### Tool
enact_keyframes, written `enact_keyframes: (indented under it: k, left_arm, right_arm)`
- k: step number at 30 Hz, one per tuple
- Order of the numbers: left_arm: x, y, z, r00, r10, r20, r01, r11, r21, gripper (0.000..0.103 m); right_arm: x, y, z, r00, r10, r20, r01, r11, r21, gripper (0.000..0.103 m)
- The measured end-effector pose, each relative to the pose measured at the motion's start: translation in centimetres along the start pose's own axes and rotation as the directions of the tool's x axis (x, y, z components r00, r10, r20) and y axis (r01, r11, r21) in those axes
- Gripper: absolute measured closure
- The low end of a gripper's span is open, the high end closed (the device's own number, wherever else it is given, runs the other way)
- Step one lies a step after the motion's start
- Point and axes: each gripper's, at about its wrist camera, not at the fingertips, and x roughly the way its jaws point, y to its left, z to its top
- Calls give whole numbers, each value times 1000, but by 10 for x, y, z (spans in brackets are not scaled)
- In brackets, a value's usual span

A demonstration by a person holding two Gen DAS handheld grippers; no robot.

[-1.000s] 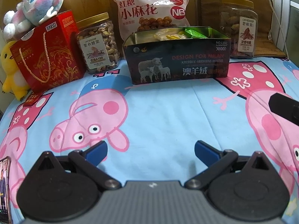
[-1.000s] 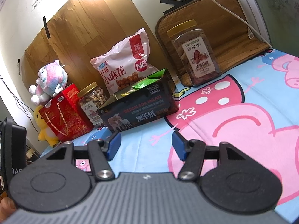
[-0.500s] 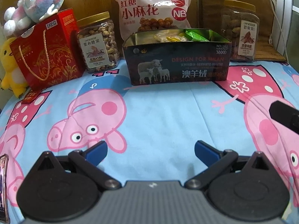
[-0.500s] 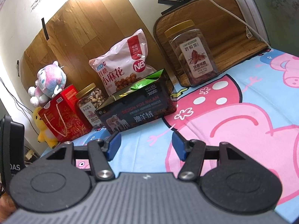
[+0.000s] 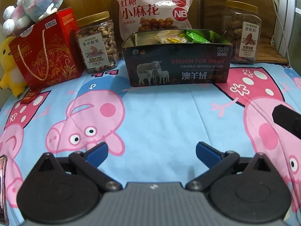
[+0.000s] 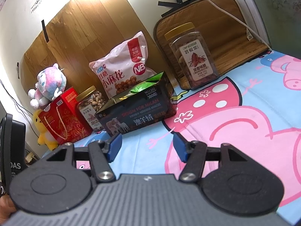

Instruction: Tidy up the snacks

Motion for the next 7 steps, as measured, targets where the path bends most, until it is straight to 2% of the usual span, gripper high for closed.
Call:
enact_keyframes:
  k: [7]
  left_arm:
    - [-5, 1, 4, 998, -47, 44, 48, 999, -2, 0]
  right_arm:
    - [-2, 0, 2, 1000, -8, 11, 8, 1000, -9, 40]
